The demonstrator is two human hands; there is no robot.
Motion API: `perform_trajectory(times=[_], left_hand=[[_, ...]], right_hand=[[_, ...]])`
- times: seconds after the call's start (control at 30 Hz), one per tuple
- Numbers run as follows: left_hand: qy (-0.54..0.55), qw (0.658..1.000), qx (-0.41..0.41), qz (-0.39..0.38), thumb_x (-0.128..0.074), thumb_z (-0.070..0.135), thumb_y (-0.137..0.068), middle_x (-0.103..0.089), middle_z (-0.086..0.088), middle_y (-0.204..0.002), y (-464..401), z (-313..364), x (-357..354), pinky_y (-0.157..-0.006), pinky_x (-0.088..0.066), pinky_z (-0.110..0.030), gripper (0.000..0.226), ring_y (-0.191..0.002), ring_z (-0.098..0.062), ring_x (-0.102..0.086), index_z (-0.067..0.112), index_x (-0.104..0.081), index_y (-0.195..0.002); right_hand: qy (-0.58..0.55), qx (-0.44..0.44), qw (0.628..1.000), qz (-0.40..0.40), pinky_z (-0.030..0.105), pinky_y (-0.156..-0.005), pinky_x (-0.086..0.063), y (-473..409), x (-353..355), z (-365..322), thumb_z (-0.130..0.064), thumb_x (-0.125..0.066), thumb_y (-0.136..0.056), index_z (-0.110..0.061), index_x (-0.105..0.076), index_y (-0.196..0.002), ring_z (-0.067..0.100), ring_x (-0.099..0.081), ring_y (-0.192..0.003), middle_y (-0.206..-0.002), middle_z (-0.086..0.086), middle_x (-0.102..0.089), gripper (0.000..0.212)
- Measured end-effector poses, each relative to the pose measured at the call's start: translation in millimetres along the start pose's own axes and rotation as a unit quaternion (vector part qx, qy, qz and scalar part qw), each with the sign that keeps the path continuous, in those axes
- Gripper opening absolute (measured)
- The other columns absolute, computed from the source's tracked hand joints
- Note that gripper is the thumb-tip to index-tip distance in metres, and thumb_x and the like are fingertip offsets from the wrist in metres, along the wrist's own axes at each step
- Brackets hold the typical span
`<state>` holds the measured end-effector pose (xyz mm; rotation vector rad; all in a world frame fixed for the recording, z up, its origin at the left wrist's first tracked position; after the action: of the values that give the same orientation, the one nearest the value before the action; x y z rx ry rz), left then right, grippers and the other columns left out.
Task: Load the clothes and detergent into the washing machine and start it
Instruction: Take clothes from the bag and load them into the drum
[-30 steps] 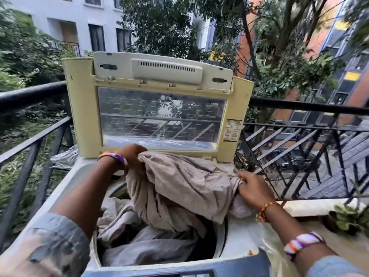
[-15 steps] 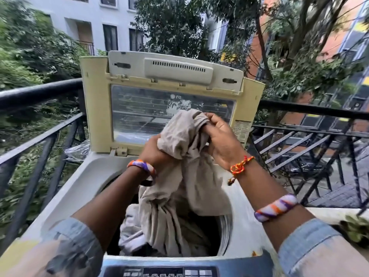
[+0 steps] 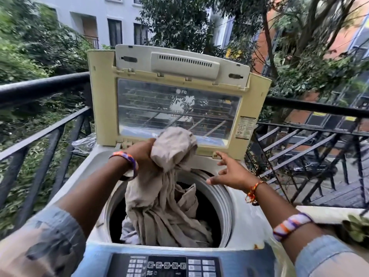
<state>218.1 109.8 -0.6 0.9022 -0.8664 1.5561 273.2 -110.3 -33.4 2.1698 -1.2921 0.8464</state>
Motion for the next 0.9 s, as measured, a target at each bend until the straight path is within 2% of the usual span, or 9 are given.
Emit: perform_trajectory(times=[0.1,0.27,0.43,0.5,0.6,0.7,0.8,0.83,0.9], left_hand=[[-0.053,0.994,0.014,-0.095,-0.079,0.031,-0.07,-0.037,-0.011,-0.148,3.0,-0.7,-17.2,-0.105,-0.032,-0.024,0.102,-0.133,-0.024,-0.04,0.011,-0.015,-0.148],[-0.077,0.987,0.034,-0.138,-0.077,0.036,-0.071,-0.044,-0.007,-0.143,5.8,-16.1,-32.2,-0.104,-0.034,-0.024,0.09,-0.129,-0.021,-0.046,0.017,-0.028,-0.144],[-0.123,0.971,0.026,-0.202,-0.076,0.038,-0.071,-0.043,-0.008,-0.144,14.7,-21.8,-66.0,-0.108,-0.036,-0.026,0.088,-0.131,-0.021,-0.044,0.014,-0.032,-0.143],[-0.159,0.955,-0.003,-0.249,-0.074,0.039,-0.073,-0.041,-0.008,-0.146,22.4,-12.1,-91.4,-0.108,-0.035,-0.026,0.088,-0.133,-0.022,-0.042,0.014,-0.03,-0.144],[-0.163,0.929,-0.032,-0.33,-0.075,0.037,-0.073,-0.038,-0.005,-0.148,32.0,-2.0,-133.9,-0.109,-0.032,-0.024,0.096,-0.135,-0.02,-0.039,0.019,-0.019,-0.148],[-0.193,0.905,-0.054,-0.376,-0.075,0.035,-0.074,-0.032,-0.008,-0.151,36.2,3.3,-160.2,-0.11,-0.028,-0.024,0.1,-0.137,-0.02,-0.036,0.022,-0.01,-0.149],[-0.264,0.878,-0.022,-0.399,-0.069,0.025,-0.081,-0.047,-0.013,-0.132,24.8,-11.5,-184.3,-0.099,-0.042,-0.023,0.076,-0.114,-0.021,-0.05,0.011,-0.029,-0.144],[-0.275,0.875,-0.02,-0.398,-0.07,0.026,-0.08,-0.045,-0.009,-0.137,20.7,-10.7,-191.4,-0.095,-0.046,-0.023,0.074,-0.113,-0.021,-0.052,0.013,-0.032,-0.143],[-0.281,0.869,-0.117,-0.39,-0.072,0.038,-0.075,-0.014,-0.016,-0.155,13.5,14.6,-211.6,-0.109,-0.035,-0.033,0.092,-0.136,-0.032,-0.034,0.027,-0.016,-0.148]], right_hand=[[0.017,0.007,1.0,0.005,0.039,-0.101,-0.044,-1.3,-4.0,-3.5,-0.02,-0.079,-0.069,-0.022,-0.014,-0.147,0.026,-0.052,-0.114,-0.141,0.014,-0.038,0.101],[0.041,0.014,0.999,-0.014,0.031,-0.095,-0.042,-2.2,-20.8,-5.0,-0.02,-0.077,-0.073,-0.019,-0.019,-0.146,0.017,-0.048,-0.1,-0.138,0.014,-0.041,0.093],[0.055,0.033,0.997,-0.041,0.022,-0.088,-0.038,-3.4,-36.4,-8.9,-0.016,-0.075,-0.075,-0.015,-0.029,-0.142,0.015,-0.047,-0.107,-0.14,0.012,-0.041,0.081],[0.077,0.037,0.995,-0.053,0.019,-0.084,-0.034,-5.5,-41.5,-10.0,-0.016,-0.075,-0.075,-0.014,-0.034,-0.141,0.013,-0.045,-0.102,-0.138,0.012,-0.044,0.077],[0.112,0.033,0.99,-0.081,0.017,-0.083,-0.035,-6.0,-51.5,-6.7,-0.018,-0.074,-0.076,-0.016,-0.039,-0.138,0.019,-0.05,-0.119,-0.138,0.01,-0.046,0.072],[0.154,0.031,0.981,-0.112,0.015,-0.079,-0.036,-2.1,-63.0,-0.4,-0.019,-0.072,-0.077,-0.016,-0.044,-0.136,0.018,-0.051,-0.12,-0.136,0.007,-0.049,0.065],[0.171,0.022,0.977,-0.127,0.018,-0.083,-0.037,2.5,-68.2,9.8,-0.02,-0.072,-0.078,-0.017,-0.047,-0.133,0.02,-0.054,-0.116,-0.133,0.008,-0.051,0.061],[0.17,0.016,0.977,-0.13,0.018,-0.083,-0.038,3.9,-67.8,14.3,-0.02,-0.072,-0.078,-0.017,-0.046,-0.133,0.02,-0.054,-0.115,-0.132,0.008,-0.052,0.061],[0.161,0.011,0.979,-0.127,0.021,-0.085,-0.04,6.8,-65.0,21.0,-0.021,-0.072,-0.078,-0.016,-0.047,-0.133,0.019,-0.055,-0.112,-0.131,0.009,-0.052,0.061]])
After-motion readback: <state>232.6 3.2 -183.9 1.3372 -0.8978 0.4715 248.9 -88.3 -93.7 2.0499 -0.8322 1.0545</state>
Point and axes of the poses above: each hand's wrist, its own y-axis away from the middle knuckle, its own x-axis out of the back of the hand, z = x × y, the point moved 10 cm from there along -y, towards the middle knuckle
